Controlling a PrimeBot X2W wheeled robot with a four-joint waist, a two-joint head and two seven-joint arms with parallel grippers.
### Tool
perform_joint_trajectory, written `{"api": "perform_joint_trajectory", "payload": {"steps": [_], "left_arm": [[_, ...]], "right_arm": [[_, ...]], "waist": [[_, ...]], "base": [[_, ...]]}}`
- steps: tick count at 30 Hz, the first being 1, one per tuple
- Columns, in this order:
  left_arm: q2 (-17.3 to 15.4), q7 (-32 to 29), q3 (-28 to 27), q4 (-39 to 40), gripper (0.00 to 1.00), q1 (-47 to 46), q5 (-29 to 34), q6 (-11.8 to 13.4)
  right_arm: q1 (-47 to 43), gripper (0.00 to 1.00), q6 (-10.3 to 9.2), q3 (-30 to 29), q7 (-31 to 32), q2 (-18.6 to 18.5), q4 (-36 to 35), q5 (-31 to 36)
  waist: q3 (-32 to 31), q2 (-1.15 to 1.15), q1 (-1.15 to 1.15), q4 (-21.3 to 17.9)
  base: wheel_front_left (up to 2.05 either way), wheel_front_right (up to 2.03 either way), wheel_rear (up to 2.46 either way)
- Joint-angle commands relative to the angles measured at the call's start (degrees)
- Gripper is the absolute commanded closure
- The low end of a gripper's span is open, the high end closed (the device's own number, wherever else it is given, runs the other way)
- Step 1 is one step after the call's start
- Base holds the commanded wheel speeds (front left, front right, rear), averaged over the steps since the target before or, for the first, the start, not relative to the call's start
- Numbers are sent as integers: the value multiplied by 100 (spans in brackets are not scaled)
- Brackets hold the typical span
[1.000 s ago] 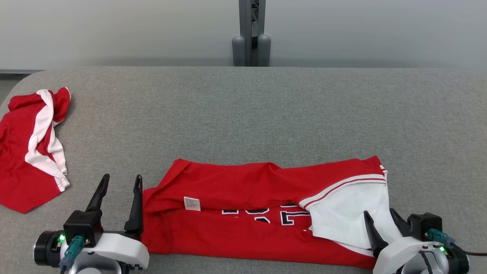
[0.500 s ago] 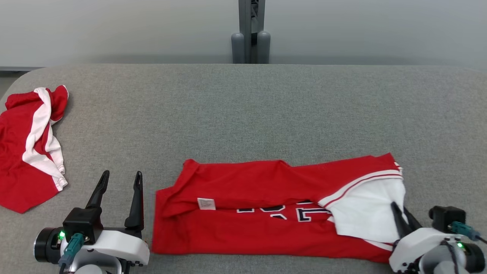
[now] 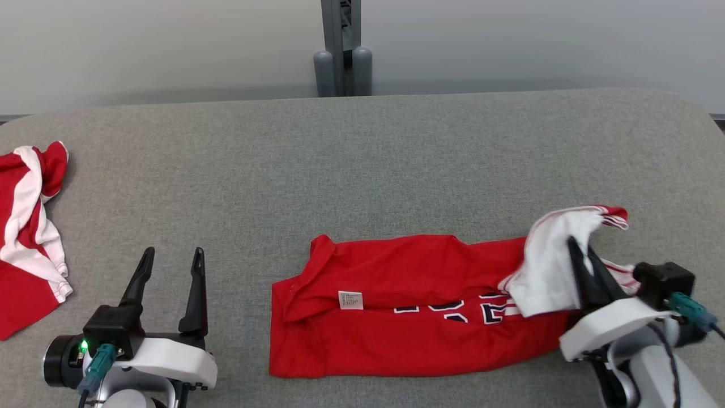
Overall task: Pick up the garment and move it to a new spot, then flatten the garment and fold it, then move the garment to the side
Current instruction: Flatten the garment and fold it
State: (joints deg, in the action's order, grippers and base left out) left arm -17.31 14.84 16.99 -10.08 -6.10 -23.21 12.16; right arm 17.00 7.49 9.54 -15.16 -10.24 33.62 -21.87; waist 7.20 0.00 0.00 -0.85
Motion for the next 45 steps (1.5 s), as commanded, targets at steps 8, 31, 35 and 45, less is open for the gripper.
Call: {"api": "perform_joint_trajectory", "payload": {"steps": [8,31,35,45], "left_arm": [[17,22,2,9,0,-43,58,-57],[216,24,21,-14,0,-180,162,-280],[252,23,-15,-44,0,-207,192,-319],[310,25,-160,-54,0,-139,278,-397]], "right_arm": [[-75,100,1,1574,579,453,-1852,-100],[1503,100,2,4010,114,723,-327,-1541],[1627,0,2,4262,24,725,-292,-1802],[1476,0,2,4341,-20,719,-1503,-2234]], "waist": [[-10,0,0,44],[285,0,0,440],[301,0,0,430],[273,0,0,369]], "base": [[0,0,0],[0,0,0],[0,0,0],[0,0,0]]}}
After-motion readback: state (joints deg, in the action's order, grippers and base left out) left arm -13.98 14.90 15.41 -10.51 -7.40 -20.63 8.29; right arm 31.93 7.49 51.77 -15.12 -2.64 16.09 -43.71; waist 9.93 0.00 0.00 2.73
